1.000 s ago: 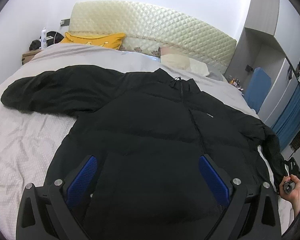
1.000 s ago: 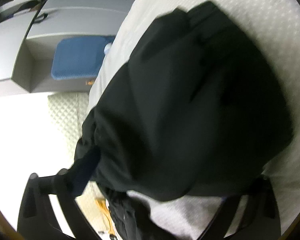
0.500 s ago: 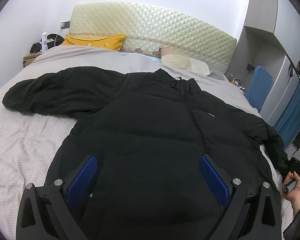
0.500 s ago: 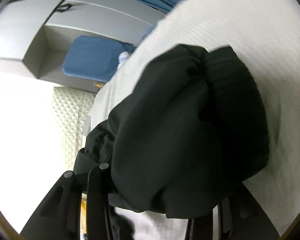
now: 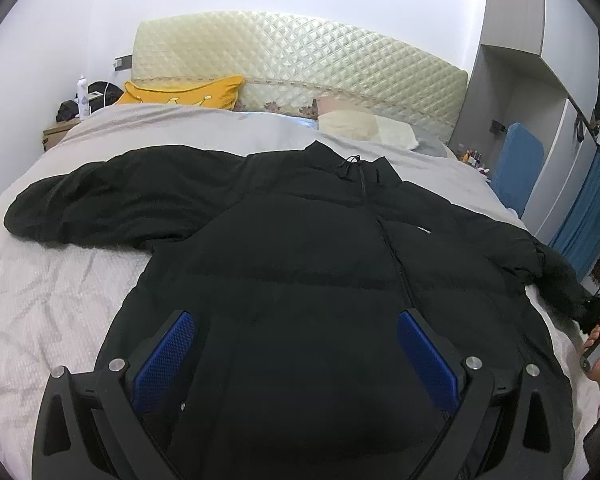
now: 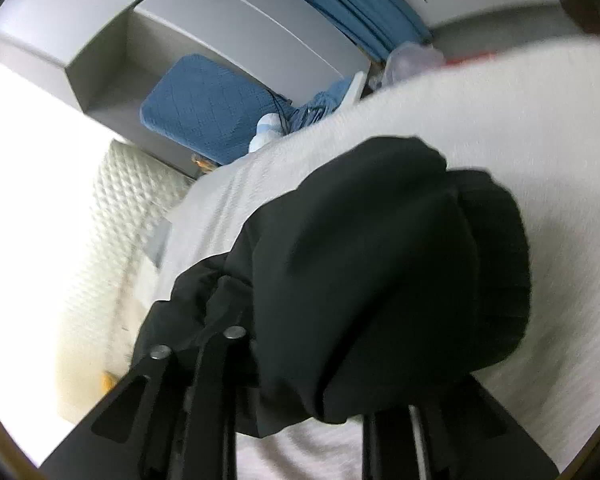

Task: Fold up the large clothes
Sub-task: 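Lift the sleeve with the right gripper and fold it across the jacket body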

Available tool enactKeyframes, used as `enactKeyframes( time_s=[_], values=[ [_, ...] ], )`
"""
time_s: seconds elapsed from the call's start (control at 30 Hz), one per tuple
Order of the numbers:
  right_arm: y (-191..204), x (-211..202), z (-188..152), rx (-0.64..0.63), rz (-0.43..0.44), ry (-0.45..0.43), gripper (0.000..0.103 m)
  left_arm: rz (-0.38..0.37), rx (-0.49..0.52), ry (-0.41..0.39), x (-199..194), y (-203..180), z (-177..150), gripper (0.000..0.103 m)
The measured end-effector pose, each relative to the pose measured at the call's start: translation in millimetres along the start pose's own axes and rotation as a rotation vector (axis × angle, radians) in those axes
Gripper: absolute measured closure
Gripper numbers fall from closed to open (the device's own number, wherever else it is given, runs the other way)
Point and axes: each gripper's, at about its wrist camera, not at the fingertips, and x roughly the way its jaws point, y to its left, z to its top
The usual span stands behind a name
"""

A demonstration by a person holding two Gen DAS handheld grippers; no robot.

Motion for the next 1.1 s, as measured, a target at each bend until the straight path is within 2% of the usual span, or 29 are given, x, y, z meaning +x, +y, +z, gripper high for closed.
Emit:
enactKeyframes(
  time_s=[0.13, 0.37, 0.47, 0.6, 0.7, 0.8, 0.97, 1.1],
  values=[
    [20.8, -12.3, 20.2, -0.101, -0.032, -0.035, 0.092, 0.020, 0.000, -0.003, 2.3, 4.0, 4.5, 0.001],
    [54.8, -43.1, 54.1, -0.180, -0.025, -0.101, 0.094, 0.046, 0.008, 0.003, 4.1, 14.8, 12.4, 0.001],
    [81.5, -67.9, 58.5, -0.259, -0.034, -0.129, 0.095, 0.032, 0.022, -0.004, -0.5, 18.2, 16.8, 0.001],
    [151.7, -93.0, 61.6, -0.419, -0.018, -0.170, 0.095, 0.028, 0.071, -0.033, -11.5, 17.6, 21.0, 0.001],
    [211.0, -113.6, 44.5, -0.550, 0.018, -0.201, 0.095, 0.016, 0.130, -0.033, -10.1, 12.8, 17.9, 0.001],
    [268.4, -129.6, 18.0, -0.648, 0.049, -0.211, 0.095, 0.035, 0.179, -0.042, -13.7, 11.0, 19.9, 0.001],
    [349.5, -155.4, -35.8, -0.799, 0.118, -0.226, 0.095, 0.018, 0.152, -0.093, -34.3, 27.7, 25.5, 0.001],
    [413.7, -172.3, -105.4, -0.949, 0.181, -0.216, 0.093, 0.027, 0.137, -0.130, -47.3, 40.8, 28.1, 0.001]
  ],
)
